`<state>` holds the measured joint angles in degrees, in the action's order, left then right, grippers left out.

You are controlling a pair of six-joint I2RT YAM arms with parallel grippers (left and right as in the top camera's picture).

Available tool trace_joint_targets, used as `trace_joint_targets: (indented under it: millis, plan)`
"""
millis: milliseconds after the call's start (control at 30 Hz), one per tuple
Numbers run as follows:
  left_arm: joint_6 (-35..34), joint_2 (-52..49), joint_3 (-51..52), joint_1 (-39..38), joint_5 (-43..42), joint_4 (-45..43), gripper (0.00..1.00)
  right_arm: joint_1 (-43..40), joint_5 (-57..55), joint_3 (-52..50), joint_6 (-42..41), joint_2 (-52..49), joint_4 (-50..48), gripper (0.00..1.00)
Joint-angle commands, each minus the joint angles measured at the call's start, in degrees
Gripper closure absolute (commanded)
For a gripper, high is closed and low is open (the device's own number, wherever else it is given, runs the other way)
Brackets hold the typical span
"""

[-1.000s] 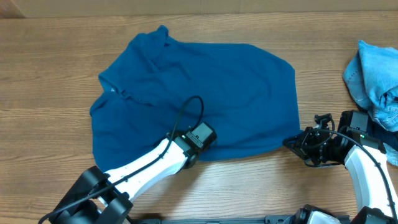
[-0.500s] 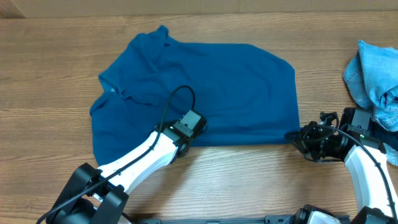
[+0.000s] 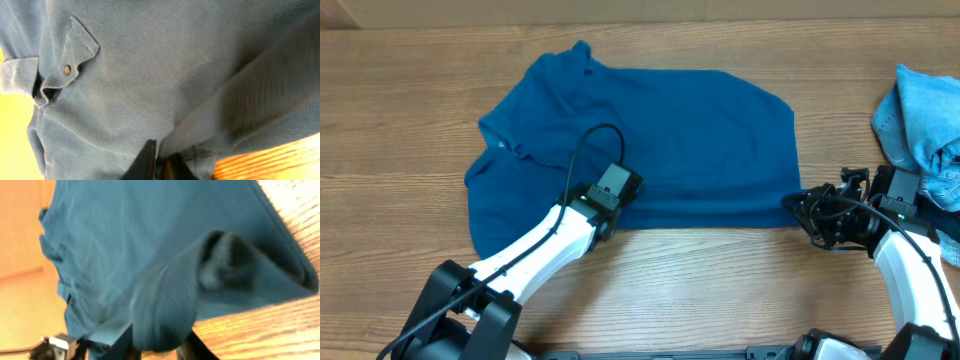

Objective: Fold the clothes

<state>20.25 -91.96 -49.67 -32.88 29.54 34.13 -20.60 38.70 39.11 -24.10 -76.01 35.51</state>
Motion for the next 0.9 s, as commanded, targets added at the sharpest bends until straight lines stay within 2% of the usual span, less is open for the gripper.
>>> trace_joint_targets:
  millis: [0, 33, 100, 233, 400, 467, 633, 733, 800, 867]
  plan:
    - [1.49, -0.26, -1.31, 0.85, -0.5, -1.25, 0.76, 0.07, -1.4, 1.46, 0.11, -1.29, -2.14, 0.69]
    - [1.49, -0.26, -1.31, 0.87, -0.5, -1.81, 0.71, 0.07, -1.55, 1.46, 0.44, -1.27, -3.04, 0.67]
    - [1.44, -0.26, -1.31, 0.98, -0.63, -2.8, 0.53, 0.07, -1.55, 1.46, 0.74, -1.27, -4.5, 0.62]
    - [1.44, -0.26, -1.31, 1.07, -0.61, -4.04, 0.44, 0.07, -1.53, 1.46, 0.72, -1.27, -5.73, 0.59]
    - [1.38, -0.26, -1.31, 1.07, -0.63, -4.22, 0.42, 0.31, -1.11, 1.46, 1.22, -1.27, -4.44, 0.6]
    - [1.22, -0.26, -1.44, 0.98, -0.68, -2.97, 0.44, 0.85, -0.9, 1.46, 1.4, -1.27, -2.58, 0.65]
    - [-6.45, -0.13, -3.21, 0.87, -0.94, -0.07, 0.47, 3.93, -3.91, 1.46, 1.88, -1.27, -0.5, 0.72]
    - [-10.88, -0.09, -6.99, 0.98, -6.19, 0.9, 0.46, 6.25, -9.14, 1.46, 1.31, -1.57, -0.13, 0.64]
    - [-11.78, -0.04, -9.94, 1.01, -9.9, 2.23, 0.45, 6.97, -10.95, 1.46, 0.63, -2.14, 0.07, 0.54]
    - [-12.48, -0.02, -12.96, 0.98, -11.52, 3.96, 0.43, 7.08, -12.13, 1.46, -0.28, -3.08, 0.44, 0.54]
